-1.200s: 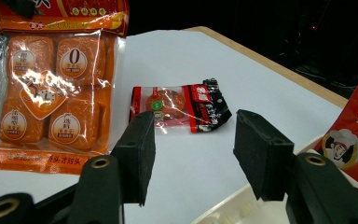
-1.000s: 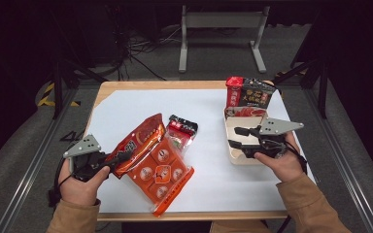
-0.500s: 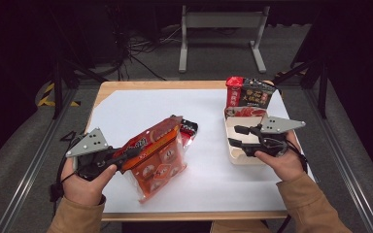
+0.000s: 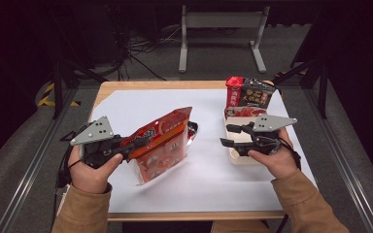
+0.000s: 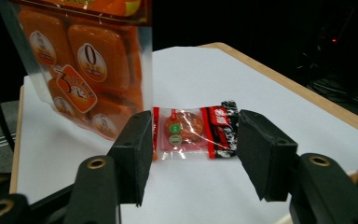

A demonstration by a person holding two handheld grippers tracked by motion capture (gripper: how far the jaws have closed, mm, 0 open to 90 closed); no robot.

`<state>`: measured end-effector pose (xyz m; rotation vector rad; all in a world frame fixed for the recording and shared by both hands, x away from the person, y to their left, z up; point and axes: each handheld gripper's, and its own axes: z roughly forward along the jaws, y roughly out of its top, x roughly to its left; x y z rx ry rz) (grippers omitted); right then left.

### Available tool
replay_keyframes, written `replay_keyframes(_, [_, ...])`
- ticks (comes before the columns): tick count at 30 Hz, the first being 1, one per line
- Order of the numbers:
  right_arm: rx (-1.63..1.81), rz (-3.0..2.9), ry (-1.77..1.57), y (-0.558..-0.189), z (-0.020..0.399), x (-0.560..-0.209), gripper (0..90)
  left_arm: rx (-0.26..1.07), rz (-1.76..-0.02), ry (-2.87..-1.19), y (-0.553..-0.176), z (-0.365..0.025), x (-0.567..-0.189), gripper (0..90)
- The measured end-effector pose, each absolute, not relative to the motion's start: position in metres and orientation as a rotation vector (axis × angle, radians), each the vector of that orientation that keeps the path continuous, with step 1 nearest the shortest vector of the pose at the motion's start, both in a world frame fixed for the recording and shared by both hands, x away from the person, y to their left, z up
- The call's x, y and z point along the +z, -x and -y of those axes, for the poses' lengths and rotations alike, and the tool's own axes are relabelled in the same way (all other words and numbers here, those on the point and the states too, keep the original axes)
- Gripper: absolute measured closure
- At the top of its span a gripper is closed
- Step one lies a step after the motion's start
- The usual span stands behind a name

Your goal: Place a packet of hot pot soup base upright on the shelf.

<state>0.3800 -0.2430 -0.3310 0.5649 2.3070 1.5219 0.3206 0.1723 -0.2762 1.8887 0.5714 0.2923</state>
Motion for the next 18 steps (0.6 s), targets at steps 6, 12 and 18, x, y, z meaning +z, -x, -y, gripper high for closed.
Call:
replay_keyframes(6, [1.532, -2.366, -0.487, -0.386, 0.223, -0.330, 36.0, 0.277, -0.527, -1.886, -0.327, -0.165, -0.276, 90.0])
replay_keyframes(12, [1.544, -2.409, -0.431, -0.390, 0.206, -0.329, 32.6, 0.270, -0.470, -1.884, -0.331, -0.158, -0.273, 90.0])
replay_keyframes(18, [1.533, -2.430, -0.382, -0.391, 0.193, -0.331, 29.3, 0.248, -0.414, -1.884, -0.338, -0.149, -0.273, 90.0])
